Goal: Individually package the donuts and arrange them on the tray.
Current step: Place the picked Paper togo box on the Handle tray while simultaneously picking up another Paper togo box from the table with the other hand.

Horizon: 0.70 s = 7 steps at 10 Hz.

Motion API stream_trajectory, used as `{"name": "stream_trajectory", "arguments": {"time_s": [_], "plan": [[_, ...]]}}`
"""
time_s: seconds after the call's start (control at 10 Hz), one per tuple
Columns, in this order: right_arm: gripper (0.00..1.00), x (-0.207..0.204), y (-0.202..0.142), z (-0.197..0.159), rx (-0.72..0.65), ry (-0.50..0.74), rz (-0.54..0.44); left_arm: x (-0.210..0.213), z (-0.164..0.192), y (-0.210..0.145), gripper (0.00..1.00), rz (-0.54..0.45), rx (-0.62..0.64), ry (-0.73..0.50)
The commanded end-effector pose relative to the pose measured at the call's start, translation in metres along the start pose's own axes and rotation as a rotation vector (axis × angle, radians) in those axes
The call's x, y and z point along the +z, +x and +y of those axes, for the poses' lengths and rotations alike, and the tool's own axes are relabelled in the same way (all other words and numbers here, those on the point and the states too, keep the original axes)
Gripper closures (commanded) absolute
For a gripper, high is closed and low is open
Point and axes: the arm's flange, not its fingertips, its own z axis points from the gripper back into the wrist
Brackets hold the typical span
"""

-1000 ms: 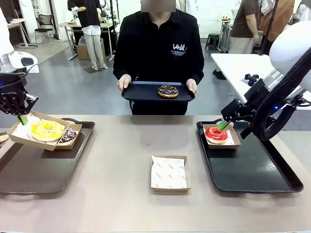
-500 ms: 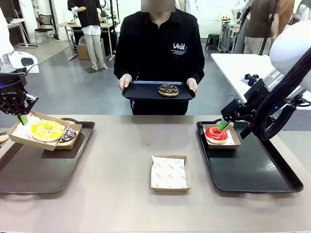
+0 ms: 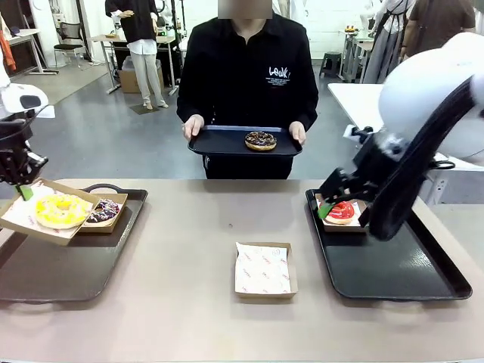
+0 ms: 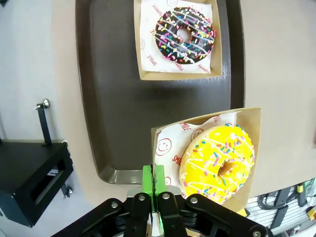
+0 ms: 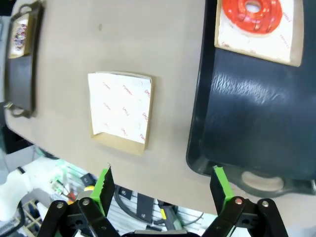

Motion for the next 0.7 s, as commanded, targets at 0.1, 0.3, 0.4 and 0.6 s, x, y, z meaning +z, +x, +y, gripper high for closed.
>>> {"name": "stream_trajectory", "arguments": {"time_s": [0.1,0.3,0.4,0.6], "plan": [[0.0,-0.039,0.01,0.043,-0.106,-0.137,0.009,-0.024,0.022,-0.022,0.99,-0.068,-0.042,0.049],[0.0,-0.066,0.009,0.072,-0.124,-0.207,0.006,-0.049,0.029,-0.021,0.99,-0.038,-0.055,0.052],[0.0,-0.076,0.01,0.084,-0.157,-0.209,0.002,-0.059,0.032,-0.019,0.99,-0.027,-0.039,0.053],[0.0,-0.099,0.016,0.095,-0.178,-0.248,-0.003,-0.071,0.039,-0.017,0.99,-0.02,-0.015,0.04]]}}
